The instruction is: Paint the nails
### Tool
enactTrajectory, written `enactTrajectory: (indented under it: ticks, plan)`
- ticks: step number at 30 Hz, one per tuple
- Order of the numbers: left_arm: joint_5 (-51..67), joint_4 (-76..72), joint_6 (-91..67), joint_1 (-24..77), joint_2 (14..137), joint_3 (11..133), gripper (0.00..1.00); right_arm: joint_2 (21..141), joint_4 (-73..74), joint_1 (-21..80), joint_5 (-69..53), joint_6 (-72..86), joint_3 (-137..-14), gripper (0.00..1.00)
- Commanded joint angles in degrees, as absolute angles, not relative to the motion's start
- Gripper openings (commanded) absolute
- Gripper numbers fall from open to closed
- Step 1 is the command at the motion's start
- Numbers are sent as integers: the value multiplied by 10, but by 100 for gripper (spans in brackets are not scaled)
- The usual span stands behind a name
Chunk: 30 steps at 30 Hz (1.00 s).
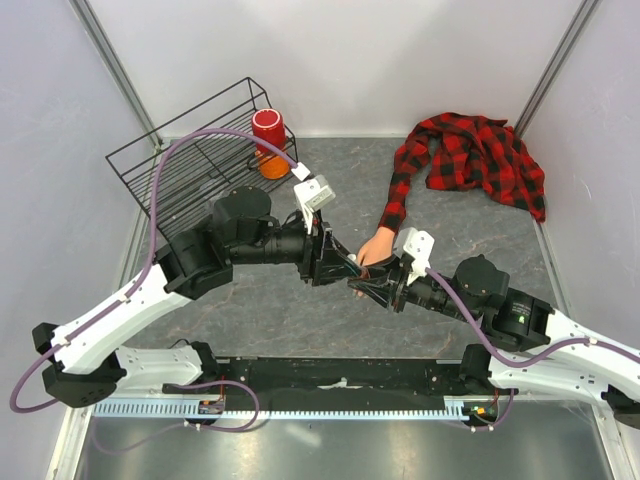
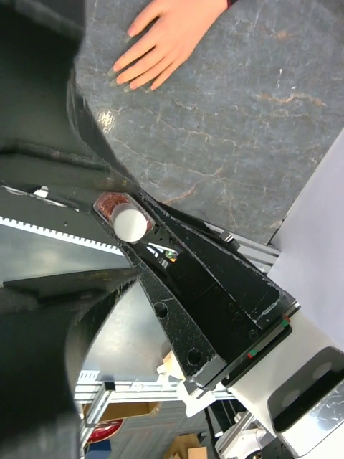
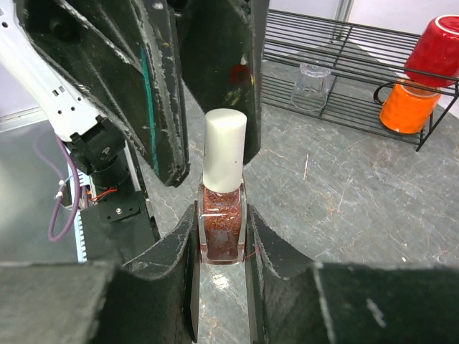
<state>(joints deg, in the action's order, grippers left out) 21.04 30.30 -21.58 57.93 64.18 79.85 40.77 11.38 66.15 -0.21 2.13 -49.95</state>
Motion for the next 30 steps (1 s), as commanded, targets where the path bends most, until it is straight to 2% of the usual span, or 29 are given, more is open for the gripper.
enactTrajectory:
  ticks: [1, 7, 12, 19, 23, 30]
  plan:
    - [237, 308, -200, 578, 646, 829, 43, 405, 95, 660, -9, 22, -520, 0]
    - [213, 314, -192, 577, 649, 834, 26, 407, 94, 660, -3, 21, -518, 0]
    - [159, 330, -189, 579, 662, 850, 2, 414, 94, 660, 24, 20, -520, 0]
    - [31, 366, -225, 584, 678, 879, 2, 449, 96, 660, 111, 23, -526, 0]
    - [-45, 374, -286, 591, 681, 881, 2, 472, 63, 663, 207, 48, -522, 0]
    - [-62, 341, -330, 595, 698, 862, 2, 511, 4, 666, 268, 58, -521, 0]
